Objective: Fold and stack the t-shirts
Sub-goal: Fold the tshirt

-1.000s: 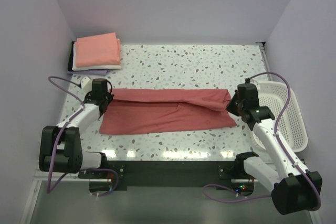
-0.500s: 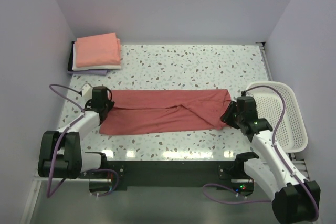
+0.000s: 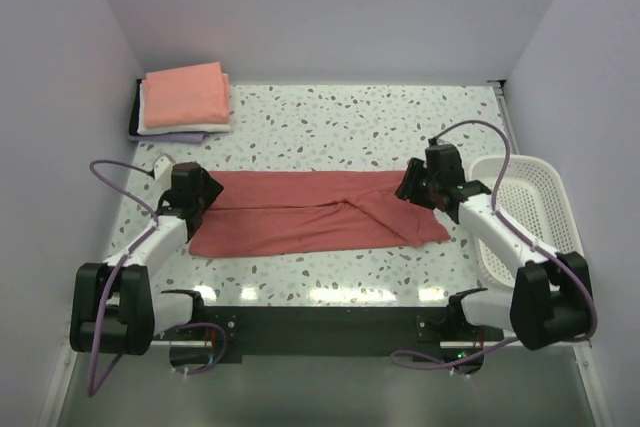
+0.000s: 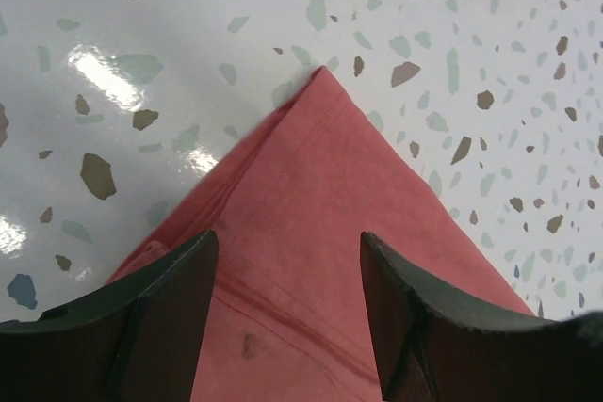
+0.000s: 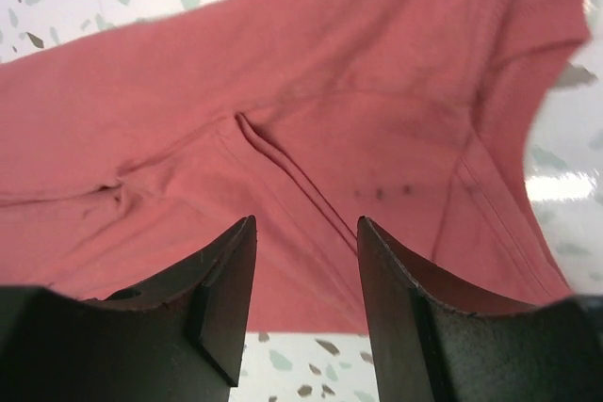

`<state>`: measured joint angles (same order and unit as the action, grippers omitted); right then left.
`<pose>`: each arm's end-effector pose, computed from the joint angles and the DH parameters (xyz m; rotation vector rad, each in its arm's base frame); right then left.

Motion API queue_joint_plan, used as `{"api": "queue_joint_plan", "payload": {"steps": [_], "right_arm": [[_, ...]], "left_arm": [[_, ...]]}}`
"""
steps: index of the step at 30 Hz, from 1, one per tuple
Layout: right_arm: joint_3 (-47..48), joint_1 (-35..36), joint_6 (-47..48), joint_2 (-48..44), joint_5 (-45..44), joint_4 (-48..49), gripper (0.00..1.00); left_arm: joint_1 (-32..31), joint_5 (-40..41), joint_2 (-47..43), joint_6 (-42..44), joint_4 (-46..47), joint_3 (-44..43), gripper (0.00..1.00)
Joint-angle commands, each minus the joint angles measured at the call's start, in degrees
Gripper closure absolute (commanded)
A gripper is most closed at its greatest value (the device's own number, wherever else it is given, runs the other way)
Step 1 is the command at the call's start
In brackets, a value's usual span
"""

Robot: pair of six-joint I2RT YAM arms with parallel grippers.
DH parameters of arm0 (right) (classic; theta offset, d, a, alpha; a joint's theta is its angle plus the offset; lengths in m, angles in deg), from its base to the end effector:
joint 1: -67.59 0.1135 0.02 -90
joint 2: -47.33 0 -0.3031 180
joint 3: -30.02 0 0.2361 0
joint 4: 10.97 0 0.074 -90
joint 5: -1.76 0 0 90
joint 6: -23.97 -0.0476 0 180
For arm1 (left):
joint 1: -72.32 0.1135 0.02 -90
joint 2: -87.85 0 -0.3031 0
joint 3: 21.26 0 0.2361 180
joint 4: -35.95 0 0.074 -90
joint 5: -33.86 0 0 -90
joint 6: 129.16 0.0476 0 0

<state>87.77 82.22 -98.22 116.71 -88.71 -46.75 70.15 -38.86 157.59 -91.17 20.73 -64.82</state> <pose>0.2195 0.0569 0.2601 0.3749 2.4021 0.3674 0.2169 0.0059 0.2147 -1.0899 1.9788 -0.1585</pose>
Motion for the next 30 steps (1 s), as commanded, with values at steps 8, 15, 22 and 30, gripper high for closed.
{"api": "queue_joint_plan", "payload": {"steps": [8,15,22,30], "right_arm": [[5.0,3.6,4.3,16.8,0.4,18.2,0.48],[5.8,5.5,3.6,21.1,1.5,20.8,0.48],[4.8,8.6,1.9,22.7,1.6,23.5,0.5],[4.1,9.7,0.4,22.5,1.0,22.7,0.82]], "left_arm": [[-5.4,-10.1,-5.1,3.4,7.1,0.4,0.3],[-6.8,-10.9,-5.7,4.0,6.9,-0.3,0.29],[-6.8,-10.9,-6.2,4.1,6.6,-0.4,0.29],[-6.8,-10.8,-5.9,4.3,6.3,-0.3,0.29]]}}
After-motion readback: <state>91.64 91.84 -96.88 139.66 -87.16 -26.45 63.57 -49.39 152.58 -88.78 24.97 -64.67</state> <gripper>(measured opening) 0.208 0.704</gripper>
